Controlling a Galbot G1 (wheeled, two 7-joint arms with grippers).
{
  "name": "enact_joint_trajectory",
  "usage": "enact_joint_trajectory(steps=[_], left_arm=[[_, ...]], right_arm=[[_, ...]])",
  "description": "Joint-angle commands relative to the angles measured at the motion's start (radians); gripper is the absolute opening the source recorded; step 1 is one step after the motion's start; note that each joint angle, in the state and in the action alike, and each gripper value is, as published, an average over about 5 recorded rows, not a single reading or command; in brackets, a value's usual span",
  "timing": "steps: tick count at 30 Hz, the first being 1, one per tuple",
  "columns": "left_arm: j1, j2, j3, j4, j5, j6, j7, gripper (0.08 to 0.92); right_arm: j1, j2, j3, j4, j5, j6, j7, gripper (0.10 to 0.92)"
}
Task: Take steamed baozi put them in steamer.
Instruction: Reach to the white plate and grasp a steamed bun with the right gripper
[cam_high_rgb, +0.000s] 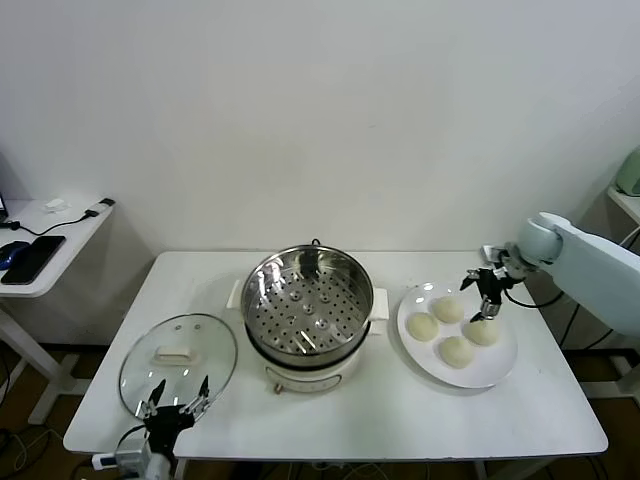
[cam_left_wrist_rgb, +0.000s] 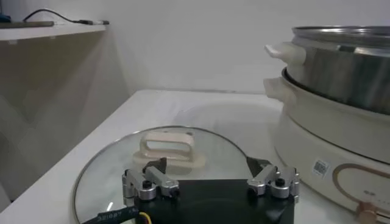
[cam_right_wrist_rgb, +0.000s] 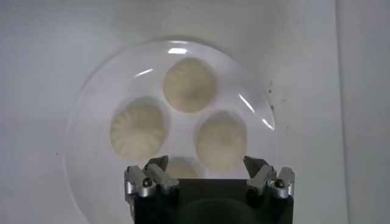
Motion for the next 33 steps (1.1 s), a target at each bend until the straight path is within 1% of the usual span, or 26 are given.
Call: enact_joint_trajectory(steps=[1, 5, 12, 22, 25, 30, 33], left_arm=[[0.001, -0.005, 0.005, 0.001, 0.003, 0.001, 0.0, 0.823], [0.004, -0.007, 0.01, 0.0, 0.004, -0.001, -0.001, 0.823], [0.008, -0.014, 0.013, -0.009, 0.003, -0.003, -0.003, 0.823], [0.011, -0.016, 0.018, -0.008, 0.006, -0.003, -0.003, 0.823], [0.012, -0.015, 0.018, -0.008, 0.006, -0.003, -0.003, 0.823], [0.013, -0.013, 0.015, -0.012, 0.006, -0.003, -0.003, 0.823], [0.014, -0.011, 0.015, -0.012, 0.006, -0.005, -0.004, 0.823]], right_arm=[[0.001, 0.099, -0.045, -0.104, -0.014, -0.023, 0.007, 0.823], [-0.034, 0.133, -0.01, -0.142, -0.035, -0.034, 0.028, 0.823], [-0.068, 0.188, 0.047, -0.238, -0.088, -0.019, 0.024, 0.823], [-0.098, 0.211, 0.101, -0.288, -0.136, -0.014, 0.028, 0.817], [-0.102, 0.209, 0.113, -0.288, -0.135, -0.015, 0.022, 0.766], [-0.102, 0.199, 0.12, -0.271, -0.116, -0.014, 0.013, 0.628], [-0.101, 0.197, 0.122, -0.259, -0.094, -0.013, 0.012, 0.586]])
